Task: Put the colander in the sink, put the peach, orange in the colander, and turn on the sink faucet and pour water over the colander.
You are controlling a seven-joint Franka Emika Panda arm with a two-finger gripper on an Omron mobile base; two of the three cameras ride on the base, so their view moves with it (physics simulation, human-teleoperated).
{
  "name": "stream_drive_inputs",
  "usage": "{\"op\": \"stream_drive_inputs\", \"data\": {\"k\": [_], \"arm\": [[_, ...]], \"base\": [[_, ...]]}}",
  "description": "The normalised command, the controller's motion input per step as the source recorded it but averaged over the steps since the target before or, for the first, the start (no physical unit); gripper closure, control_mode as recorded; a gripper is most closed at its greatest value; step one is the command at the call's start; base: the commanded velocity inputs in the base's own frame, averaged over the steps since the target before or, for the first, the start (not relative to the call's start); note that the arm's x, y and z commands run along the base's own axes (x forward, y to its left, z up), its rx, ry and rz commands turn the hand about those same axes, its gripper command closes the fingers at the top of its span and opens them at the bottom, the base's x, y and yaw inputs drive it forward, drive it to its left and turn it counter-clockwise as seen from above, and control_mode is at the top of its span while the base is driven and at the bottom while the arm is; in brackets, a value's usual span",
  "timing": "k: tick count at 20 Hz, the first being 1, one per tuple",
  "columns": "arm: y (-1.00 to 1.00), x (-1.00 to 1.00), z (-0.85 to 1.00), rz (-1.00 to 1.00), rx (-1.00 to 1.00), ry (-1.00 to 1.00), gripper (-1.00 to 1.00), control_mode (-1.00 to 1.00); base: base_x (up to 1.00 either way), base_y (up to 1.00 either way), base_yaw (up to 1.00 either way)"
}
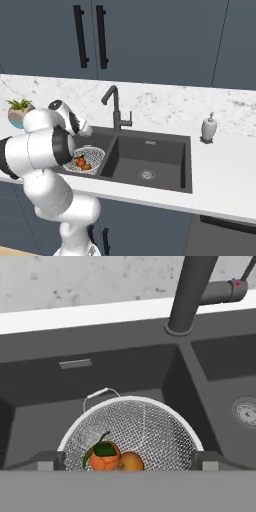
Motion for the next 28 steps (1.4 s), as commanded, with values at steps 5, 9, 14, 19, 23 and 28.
{"op": "stream_drive_inputs", "data": {"k": [5, 9, 14, 19, 23, 28], "arm": [[-0.26, -0.51, 0.55, 0.08, 0.04, -0.33, -1.00, -1.00], [-0.30, -0.33, 0.58, 0.09, 0.08, -0.30, -1.00, -1.00], [-0.21, -0.27, 0.72, 0.07, 0.05, -0.23, -1.00, -1.00], [-0.10, -0.15, 0.68, 0.11, 0.06, -0.16, -1.00, -1.00], [-0.12, -0.18, 0.53, 0.10, 0.02, -0.12, -1.00, -1.00], [-0.18, -0.14, 0.36, 0.05, 0.00, -0.01, -1.00, -1.00]], "base": [[0.00, 0.00, 0.00], [0.00, 0.00, 0.00], [0.00, 0.00, 0.00], [0.00, 0.00, 0.00], [0.00, 0.00, 0.00], [0.00, 0.00, 0.00]]}}
